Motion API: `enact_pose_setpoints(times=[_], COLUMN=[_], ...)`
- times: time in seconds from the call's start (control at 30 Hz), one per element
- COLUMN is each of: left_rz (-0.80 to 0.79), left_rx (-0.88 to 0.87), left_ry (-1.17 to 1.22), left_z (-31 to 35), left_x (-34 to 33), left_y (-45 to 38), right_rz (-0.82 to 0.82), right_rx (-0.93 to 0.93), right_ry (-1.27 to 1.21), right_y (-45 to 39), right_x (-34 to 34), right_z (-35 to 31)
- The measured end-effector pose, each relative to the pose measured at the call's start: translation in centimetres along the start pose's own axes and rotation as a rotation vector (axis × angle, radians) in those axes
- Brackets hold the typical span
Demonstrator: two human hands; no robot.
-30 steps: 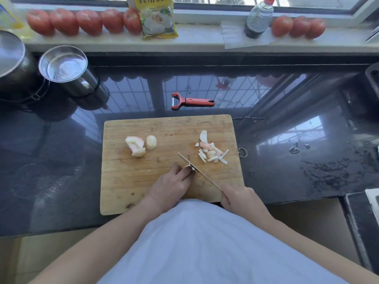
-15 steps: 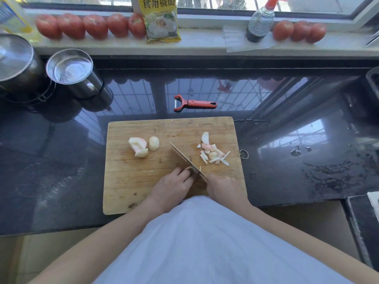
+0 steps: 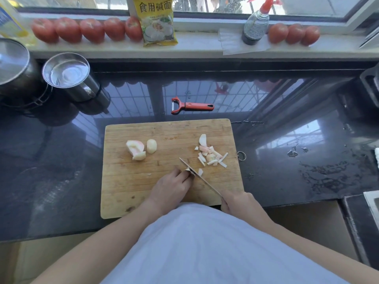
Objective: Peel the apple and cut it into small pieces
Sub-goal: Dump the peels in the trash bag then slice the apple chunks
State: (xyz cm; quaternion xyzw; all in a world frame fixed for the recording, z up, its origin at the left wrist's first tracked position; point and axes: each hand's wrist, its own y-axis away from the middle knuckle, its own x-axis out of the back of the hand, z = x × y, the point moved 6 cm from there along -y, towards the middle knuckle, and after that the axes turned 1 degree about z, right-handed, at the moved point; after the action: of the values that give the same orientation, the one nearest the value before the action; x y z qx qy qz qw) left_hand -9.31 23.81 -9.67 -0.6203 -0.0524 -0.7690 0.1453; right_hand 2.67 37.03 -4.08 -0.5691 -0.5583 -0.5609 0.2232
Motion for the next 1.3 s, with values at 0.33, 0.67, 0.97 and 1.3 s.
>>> enact_pose_setpoints(times=[0.33,0.67,0.97,1.3], left_rz=[-0.035,-0.021,-0.054,-0.023], left_rx=[0.035,-0.042,-0.008,0.033], left_ry=[0.015,-0.030,0.027,0.041], left_z=[0.1,0.1,-0.3,-0.3], left_x=[0.0,0.0,-0.4,-0.3], left_y=[0.0,-0.2,-0.1,-0.1], right_rz=[-0.047,0.104,0.038,-0.264], right_rx=[-0.035,-0.059,-0.076,-0.125], right_ry=[0.057,-0.100,-0.095,0.041], right_y=[-4.4,0.3,0.6,-3.0], right_x=[-1.8,-0.2,-0.7,-2.2], right_z=[-2.2,1.4,1.5,-0.9])
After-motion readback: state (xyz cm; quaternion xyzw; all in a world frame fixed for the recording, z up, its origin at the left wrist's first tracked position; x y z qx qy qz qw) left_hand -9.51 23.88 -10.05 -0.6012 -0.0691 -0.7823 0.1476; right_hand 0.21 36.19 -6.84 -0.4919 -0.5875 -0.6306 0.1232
